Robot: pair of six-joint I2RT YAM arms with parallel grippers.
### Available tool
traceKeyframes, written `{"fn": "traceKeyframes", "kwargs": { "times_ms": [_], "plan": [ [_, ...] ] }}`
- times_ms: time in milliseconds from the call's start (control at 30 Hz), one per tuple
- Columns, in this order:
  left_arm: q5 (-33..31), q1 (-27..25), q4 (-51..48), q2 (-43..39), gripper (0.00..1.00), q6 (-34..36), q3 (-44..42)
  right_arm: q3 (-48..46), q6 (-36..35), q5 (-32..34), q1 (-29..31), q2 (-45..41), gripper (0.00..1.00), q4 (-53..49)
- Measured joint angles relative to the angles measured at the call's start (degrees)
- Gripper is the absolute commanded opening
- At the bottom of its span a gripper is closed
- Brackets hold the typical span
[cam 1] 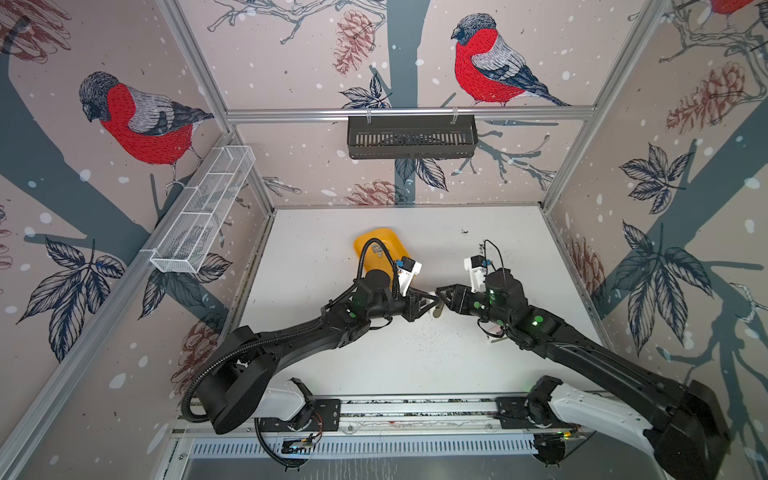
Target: Load the staples into the stapler
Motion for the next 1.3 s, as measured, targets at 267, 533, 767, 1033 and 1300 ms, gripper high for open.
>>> {"fn": "traceKeyframes", "kwargs": {
  "times_ms": [267, 533, 767, 1033, 1300],
  "plan": [
    [-0.1, 0.0, -0.3, -0.9, 0.18, 1.0, -0.7, -0.5, -0.1, -3.2, -0.6, 0.4, 0.46, 1.2],
    [-2.1, 0.0, -1.9, -2.4, 0.17, 1.6, -0.9, 0.4, -0.2, -2.6, -1.5, 1.4, 0.42, -2.3],
    [-3.3, 0.0, -2.3, -2.8, 0.17, 1.8, -0.9, 0.3, -1.6, -1.0, -1.3, 1.4, 0.39, -7.7],
    [-3.3, 0.0, -1.4, -2.9, 0.16, 1.7, -0.7, 0.9, -4.9, -2.7, 1.0, 1.8, 0.37, -10.2],
    [3.9, 4.7, -1.5, -4.3, 0.16, 1.7, 0.7, -1.9, -9.9, -6.8, -4.4, -7.6, 0.39, -8.5]
  ]
}}
